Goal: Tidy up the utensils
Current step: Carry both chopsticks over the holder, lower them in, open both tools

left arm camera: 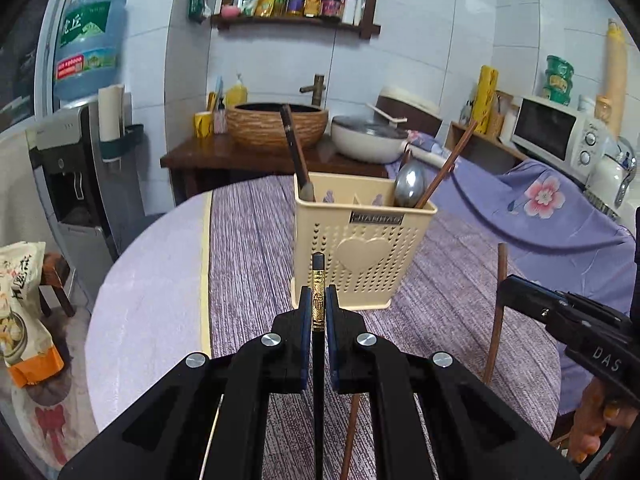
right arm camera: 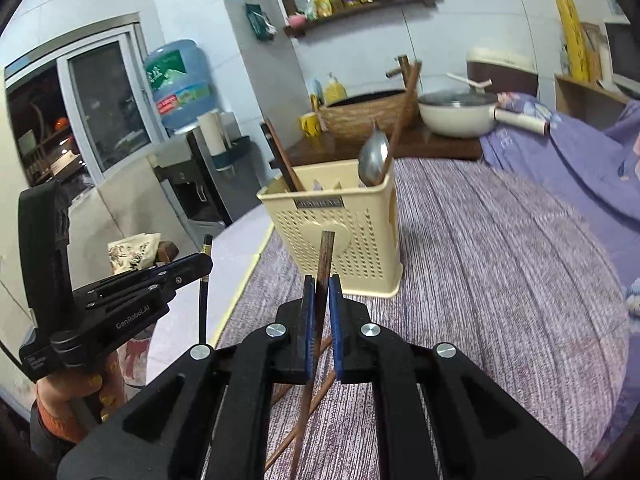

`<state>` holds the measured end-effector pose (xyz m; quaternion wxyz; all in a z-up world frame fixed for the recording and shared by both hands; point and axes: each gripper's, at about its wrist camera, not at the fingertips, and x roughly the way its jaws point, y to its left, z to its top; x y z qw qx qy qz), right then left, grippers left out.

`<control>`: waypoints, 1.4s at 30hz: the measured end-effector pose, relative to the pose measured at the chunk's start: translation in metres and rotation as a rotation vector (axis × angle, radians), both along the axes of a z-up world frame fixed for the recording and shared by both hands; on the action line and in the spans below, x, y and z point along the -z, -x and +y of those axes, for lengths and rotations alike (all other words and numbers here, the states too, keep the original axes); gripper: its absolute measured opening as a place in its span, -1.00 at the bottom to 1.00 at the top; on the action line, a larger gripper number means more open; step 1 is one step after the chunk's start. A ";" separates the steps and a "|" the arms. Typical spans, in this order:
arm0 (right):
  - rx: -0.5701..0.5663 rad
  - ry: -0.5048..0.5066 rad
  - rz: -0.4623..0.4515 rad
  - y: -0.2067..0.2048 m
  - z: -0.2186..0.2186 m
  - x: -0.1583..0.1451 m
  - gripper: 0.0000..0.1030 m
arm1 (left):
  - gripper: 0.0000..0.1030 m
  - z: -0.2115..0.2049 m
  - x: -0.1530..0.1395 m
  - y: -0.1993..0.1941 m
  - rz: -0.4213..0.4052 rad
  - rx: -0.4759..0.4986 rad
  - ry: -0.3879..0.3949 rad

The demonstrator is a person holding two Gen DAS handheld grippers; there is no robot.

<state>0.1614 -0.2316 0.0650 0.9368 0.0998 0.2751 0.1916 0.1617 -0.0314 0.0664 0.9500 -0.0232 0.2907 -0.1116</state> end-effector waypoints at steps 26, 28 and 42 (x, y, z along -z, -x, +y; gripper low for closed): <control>-0.049 0.042 -0.165 0.011 0.001 -0.080 -0.87 | -0.87 0.006 -0.074 0.017 -0.150 0.046 0.046; -0.045 0.050 -0.186 0.006 0.001 -0.091 -0.87 | -0.86 0.004 -0.090 0.012 -0.172 0.050 0.046; 0.097 0.105 -0.386 -0.055 0.014 -0.203 -0.86 | -0.87 -0.013 -0.188 -0.054 -0.321 -0.030 0.100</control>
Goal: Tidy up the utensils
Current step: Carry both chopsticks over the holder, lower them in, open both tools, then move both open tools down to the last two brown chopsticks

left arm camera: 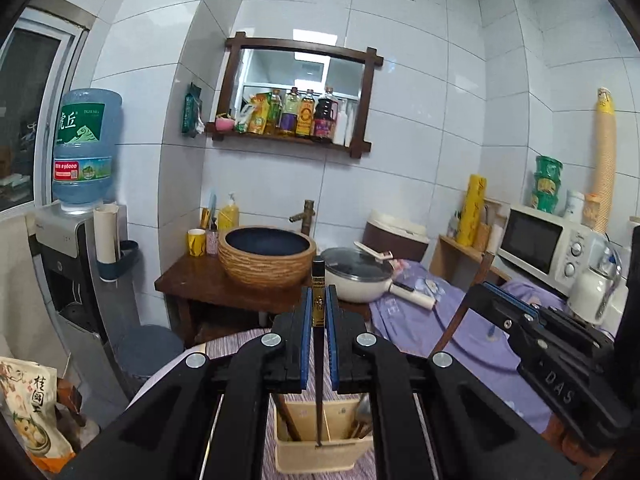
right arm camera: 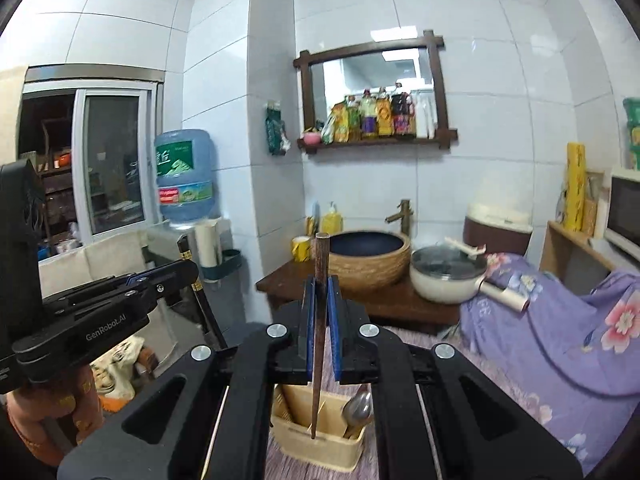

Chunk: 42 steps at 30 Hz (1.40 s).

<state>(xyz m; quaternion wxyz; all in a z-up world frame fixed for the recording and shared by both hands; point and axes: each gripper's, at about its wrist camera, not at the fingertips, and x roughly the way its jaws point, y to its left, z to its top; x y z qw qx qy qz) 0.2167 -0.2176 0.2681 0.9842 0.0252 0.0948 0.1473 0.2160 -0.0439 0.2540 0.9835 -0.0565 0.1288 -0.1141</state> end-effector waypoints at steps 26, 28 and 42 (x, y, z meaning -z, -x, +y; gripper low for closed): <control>0.071 0.044 0.140 -0.057 0.012 0.128 -0.86 | -0.86 -0.007 0.140 -0.054 0.201 -0.045 -0.065; 0.075 0.045 0.128 -0.055 0.010 0.129 -0.85 | -0.77 -0.005 0.141 -0.051 0.197 -0.042 -0.064; 0.118 0.048 0.049 0.015 -0.010 0.133 0.10 | 0.59 0.032 0.146 0.015 0.158 -0.128 -0.071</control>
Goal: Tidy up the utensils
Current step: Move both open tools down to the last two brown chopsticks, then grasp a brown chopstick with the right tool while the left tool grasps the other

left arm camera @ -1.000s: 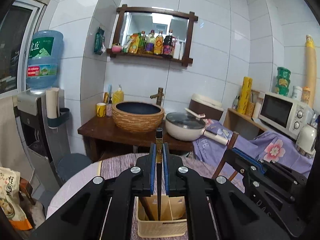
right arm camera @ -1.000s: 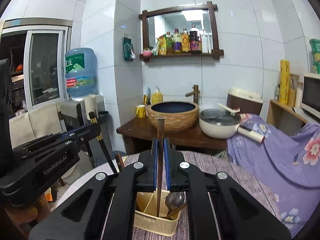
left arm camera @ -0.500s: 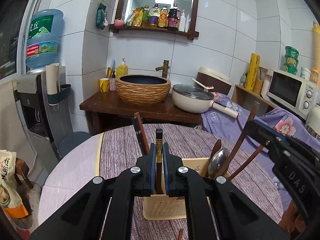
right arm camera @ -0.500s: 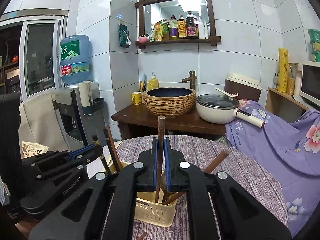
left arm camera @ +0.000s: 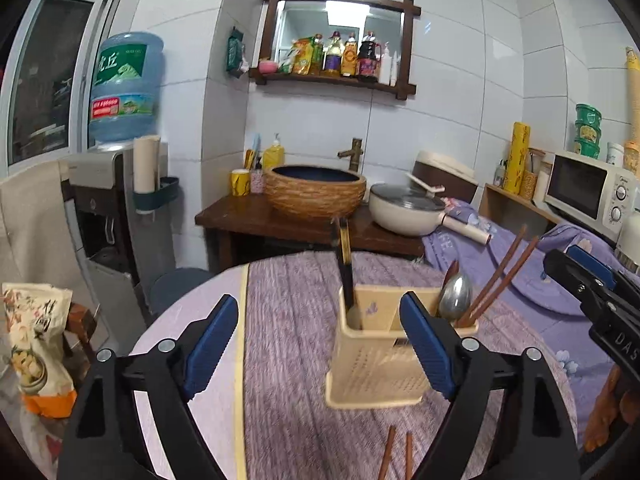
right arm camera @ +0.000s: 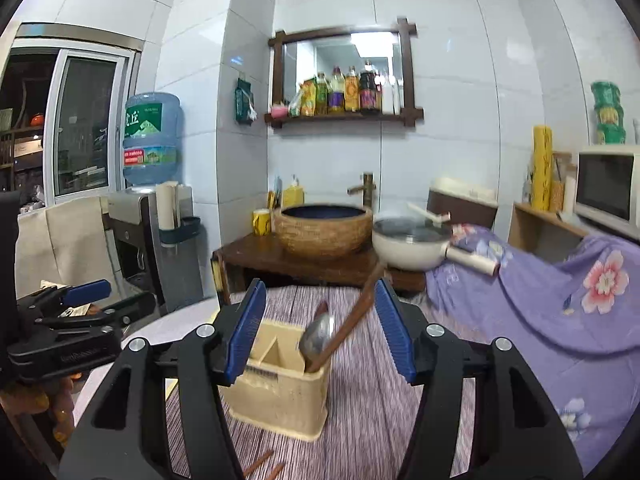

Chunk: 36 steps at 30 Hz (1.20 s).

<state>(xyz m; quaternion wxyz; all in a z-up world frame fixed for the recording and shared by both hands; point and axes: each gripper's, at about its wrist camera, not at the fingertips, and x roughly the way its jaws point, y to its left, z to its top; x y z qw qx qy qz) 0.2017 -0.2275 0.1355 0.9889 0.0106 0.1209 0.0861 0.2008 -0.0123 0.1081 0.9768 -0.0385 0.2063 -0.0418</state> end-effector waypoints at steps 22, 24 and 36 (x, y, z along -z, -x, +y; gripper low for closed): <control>-0.018 -0.072 0.668 -0.017 0.044 0.191 -0.41 | 0.40 0.003 0.140 0.029 0.362 0.049 -0.168; -0.007 -0.085 0.691 -0.022 0.046 0.197 -0.48 | 0.39 0.000 0.141 0.030 0.364 0.061 -0.177; 0.035 -0.026 0.703 -0.040 0.061 0.201 -0.79 | 0.30 -0.020 0.150 0.029 0.395 0.128 -0.181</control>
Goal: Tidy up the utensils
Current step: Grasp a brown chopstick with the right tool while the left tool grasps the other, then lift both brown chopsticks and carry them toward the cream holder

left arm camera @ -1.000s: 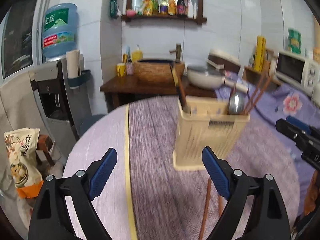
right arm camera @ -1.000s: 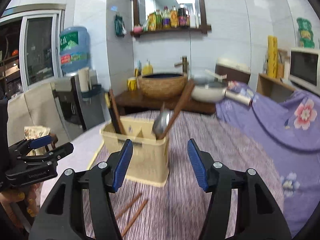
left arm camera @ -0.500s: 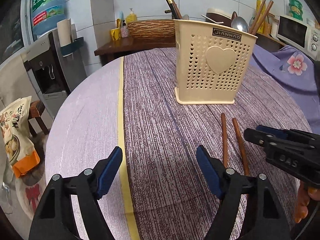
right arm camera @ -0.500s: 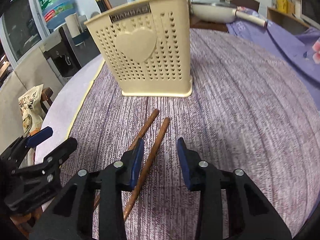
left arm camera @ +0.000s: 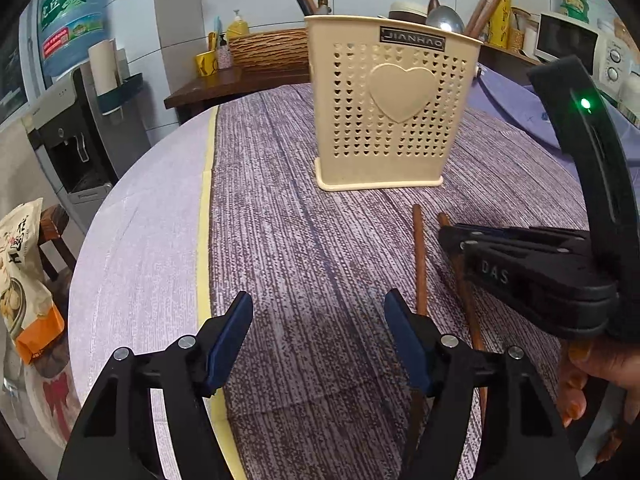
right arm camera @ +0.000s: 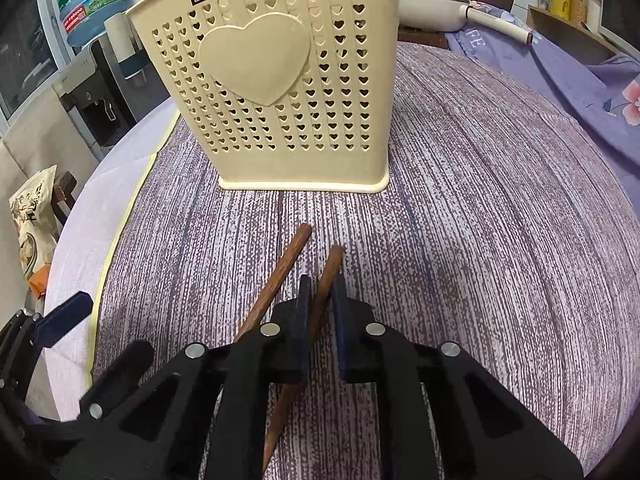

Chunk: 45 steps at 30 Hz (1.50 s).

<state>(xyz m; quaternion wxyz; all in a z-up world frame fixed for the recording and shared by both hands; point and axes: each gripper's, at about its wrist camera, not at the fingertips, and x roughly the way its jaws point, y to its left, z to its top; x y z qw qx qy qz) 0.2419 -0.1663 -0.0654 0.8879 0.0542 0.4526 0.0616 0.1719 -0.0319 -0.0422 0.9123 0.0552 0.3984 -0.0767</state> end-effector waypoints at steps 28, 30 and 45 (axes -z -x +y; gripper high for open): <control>0.057 -0.134 -0.110 0.022 -0.085 -0.034 -0.80 | -0.57 -0.078 0.019 -0.064 0.115 0.129 -0.015; 0.052 -0.138 -0.111 0.023 -0.085 -0.033 -0.80 | -0.69 -0.081 0.019 -0.066 0.110 0.129 -0.017; -0.026 -0.210 -0.182 0.039 -0.084 -0.053 -0.80 | -0.86 -0.047 -0.020 -0.050 0.022 0.065 0.134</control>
